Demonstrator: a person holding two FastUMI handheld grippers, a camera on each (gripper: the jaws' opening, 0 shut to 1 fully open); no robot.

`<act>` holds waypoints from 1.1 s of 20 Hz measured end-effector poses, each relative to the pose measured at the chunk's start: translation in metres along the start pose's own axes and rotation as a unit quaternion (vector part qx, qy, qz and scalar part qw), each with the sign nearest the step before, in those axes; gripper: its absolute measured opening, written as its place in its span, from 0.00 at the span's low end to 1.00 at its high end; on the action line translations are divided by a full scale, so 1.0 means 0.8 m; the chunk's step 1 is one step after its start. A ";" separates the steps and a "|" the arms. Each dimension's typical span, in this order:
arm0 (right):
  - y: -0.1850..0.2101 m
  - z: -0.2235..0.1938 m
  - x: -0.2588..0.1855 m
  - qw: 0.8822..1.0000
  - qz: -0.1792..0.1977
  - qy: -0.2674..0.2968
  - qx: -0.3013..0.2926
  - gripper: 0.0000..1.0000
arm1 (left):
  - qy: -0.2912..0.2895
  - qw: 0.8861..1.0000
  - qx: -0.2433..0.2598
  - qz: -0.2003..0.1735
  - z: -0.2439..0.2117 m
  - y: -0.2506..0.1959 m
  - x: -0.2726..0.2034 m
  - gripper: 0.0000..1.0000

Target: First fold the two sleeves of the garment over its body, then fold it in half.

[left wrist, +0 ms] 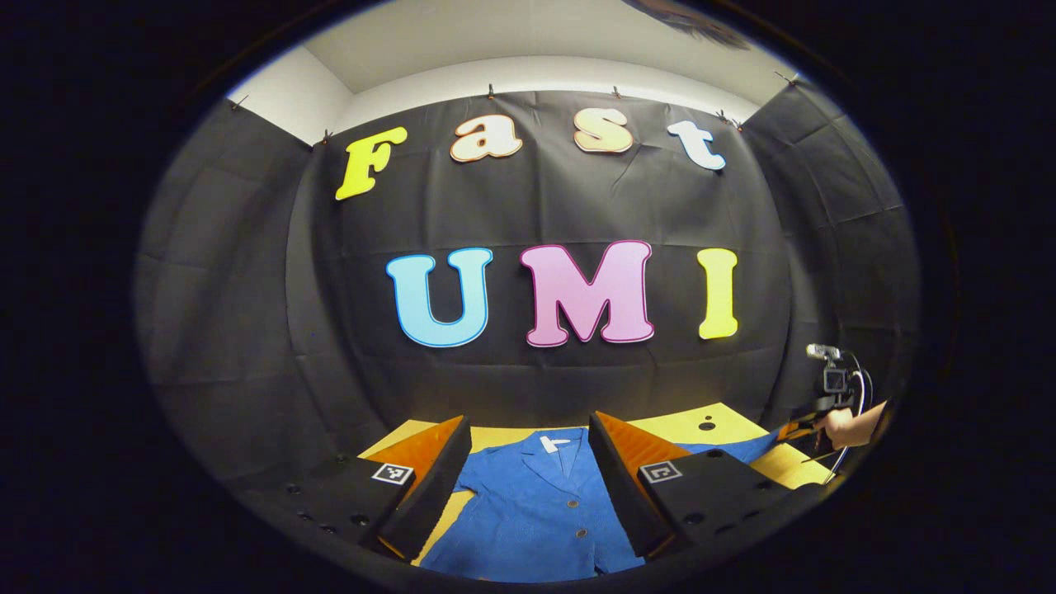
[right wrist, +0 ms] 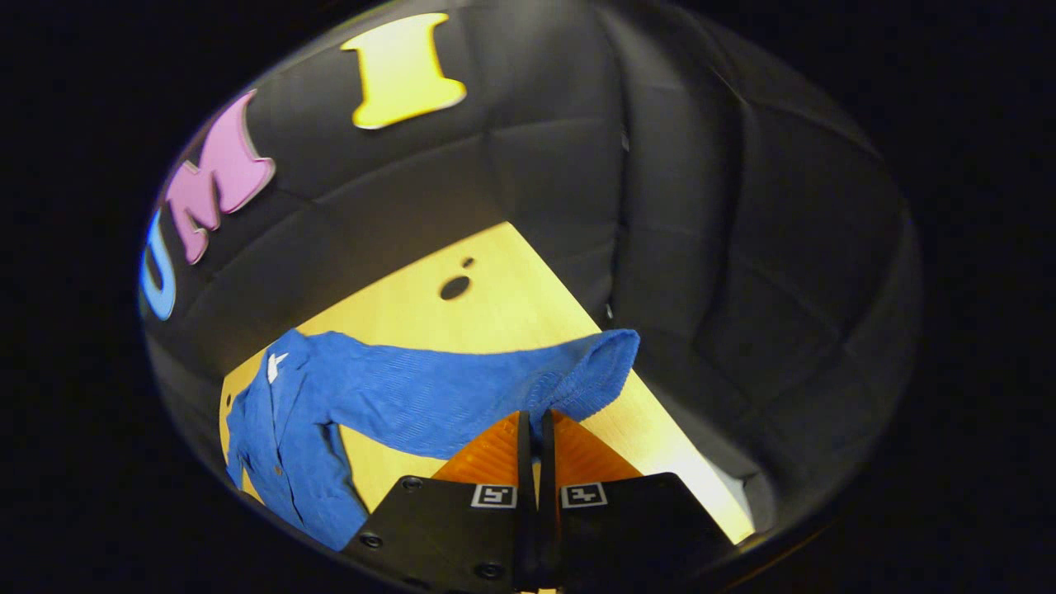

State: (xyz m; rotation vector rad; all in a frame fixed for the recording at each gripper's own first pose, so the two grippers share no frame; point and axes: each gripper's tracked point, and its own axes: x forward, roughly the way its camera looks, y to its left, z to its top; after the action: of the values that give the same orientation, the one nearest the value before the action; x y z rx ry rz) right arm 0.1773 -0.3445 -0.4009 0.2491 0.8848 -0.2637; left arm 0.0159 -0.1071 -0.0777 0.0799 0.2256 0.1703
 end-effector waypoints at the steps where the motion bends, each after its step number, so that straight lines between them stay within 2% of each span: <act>1: 0.028 0.017 -0.008 1.000 0.015 -0.011 -0.022 0.05 | 0.000 1.000 -0.002 0.002 0.000 0.006 -0.001 0.82; 6: 0.172 0.072 -0.041 0.993 0.089 -0.041 -0.071 0.05 | -0.004 1.000 -0.022 0.018 0.000 0.039 0.003 0.82; 10: 0.296 0.070 -0.053 0.984 0.143 -0.037 -0.102 0.05 | -0.012 0.998 -0.038 0.038 0.002 0.081 0.007 0.82; 12: 0.372 0.058 -0.067 0.979 0.178 -0.027 -0.098 0.04 | -0.008 0.998 -0.041 0.050 -0.006 0.107 0.004 0.82; 15: 0.481 0.027 -0.070 0.968 0.220 -0.015 -0.124 0.05 | 0.006 0.997 -0.056 0.061 -0.027 0.143 -0.003 0.82; 22: 0.703 -0.093 -0.059 0.939 0.289 0.028 -0.185 0.05 | 0.036 0.988 -0.127 0.084 -0.085 0.222 0.018 0.80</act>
State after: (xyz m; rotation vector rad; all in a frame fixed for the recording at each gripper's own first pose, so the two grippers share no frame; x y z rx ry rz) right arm 0.2791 0.2136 -0.3500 0.1562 0.8622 0.4572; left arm -0.0138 0.0737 -0.1296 -0.1609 0.2679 0.3688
